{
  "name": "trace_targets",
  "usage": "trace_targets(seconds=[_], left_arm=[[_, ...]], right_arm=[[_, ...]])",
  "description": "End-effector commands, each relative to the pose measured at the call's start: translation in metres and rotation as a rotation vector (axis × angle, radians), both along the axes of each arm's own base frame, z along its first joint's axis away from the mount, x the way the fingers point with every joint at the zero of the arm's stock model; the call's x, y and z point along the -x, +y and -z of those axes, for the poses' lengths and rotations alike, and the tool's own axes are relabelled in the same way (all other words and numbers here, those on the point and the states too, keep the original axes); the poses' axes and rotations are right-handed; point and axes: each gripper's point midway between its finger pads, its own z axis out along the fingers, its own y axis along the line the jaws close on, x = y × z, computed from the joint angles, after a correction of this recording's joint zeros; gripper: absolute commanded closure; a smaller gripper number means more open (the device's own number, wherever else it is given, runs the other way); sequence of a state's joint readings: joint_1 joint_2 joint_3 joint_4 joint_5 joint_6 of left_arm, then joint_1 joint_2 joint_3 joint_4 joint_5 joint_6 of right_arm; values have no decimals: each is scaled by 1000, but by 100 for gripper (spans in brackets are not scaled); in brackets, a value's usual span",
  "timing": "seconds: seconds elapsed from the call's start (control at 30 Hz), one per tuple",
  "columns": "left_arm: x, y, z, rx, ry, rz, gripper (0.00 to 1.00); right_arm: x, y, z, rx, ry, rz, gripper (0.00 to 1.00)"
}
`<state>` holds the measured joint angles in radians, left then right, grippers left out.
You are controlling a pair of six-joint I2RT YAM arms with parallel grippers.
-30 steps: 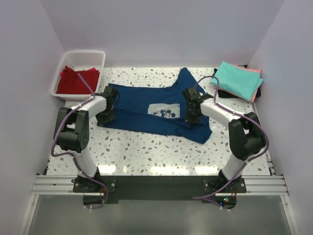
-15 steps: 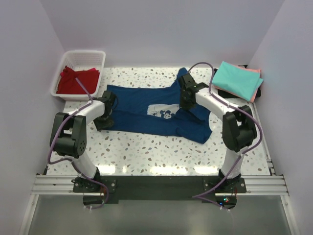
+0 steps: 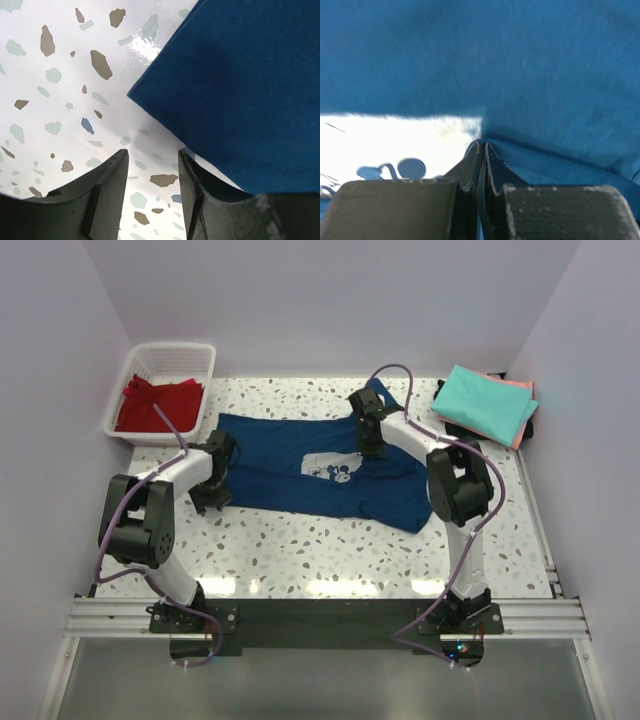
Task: Fold and stack the t-shirts
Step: Fold the tshirt
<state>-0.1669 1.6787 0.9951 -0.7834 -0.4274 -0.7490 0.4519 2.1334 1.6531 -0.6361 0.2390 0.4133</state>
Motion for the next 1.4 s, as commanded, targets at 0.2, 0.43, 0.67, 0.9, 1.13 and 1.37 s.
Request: trace_targets(seconds=[0.2, 0.43, 0.67, 0.9, 1.13, 1.37], left_arm=[[4, -1, -7, 0, -20, -6, 51], [2, -2, -6, 5, -25, 2, 51], [-7, -2, -9, -1, -49, 18, 51], [-27, 0, -18, -23, -95, 29, 51], [-35, -3, -11, -8, -89, 35, 50], [-34, -3, -1, 40, -74, 20, 50]], right_arm=[[-64, 15, -59, -1, -275, -85, 100], [-48, -4, -63, 74, -196, -33, 54], [27, -32, -67, 48, -87, 50, 44], [111, -62, -50, 27, 27, 137, 44], [148, -82, -40, 47, 63, 194, 44], [165, -90, -19, 18, 86, 255, 44]])
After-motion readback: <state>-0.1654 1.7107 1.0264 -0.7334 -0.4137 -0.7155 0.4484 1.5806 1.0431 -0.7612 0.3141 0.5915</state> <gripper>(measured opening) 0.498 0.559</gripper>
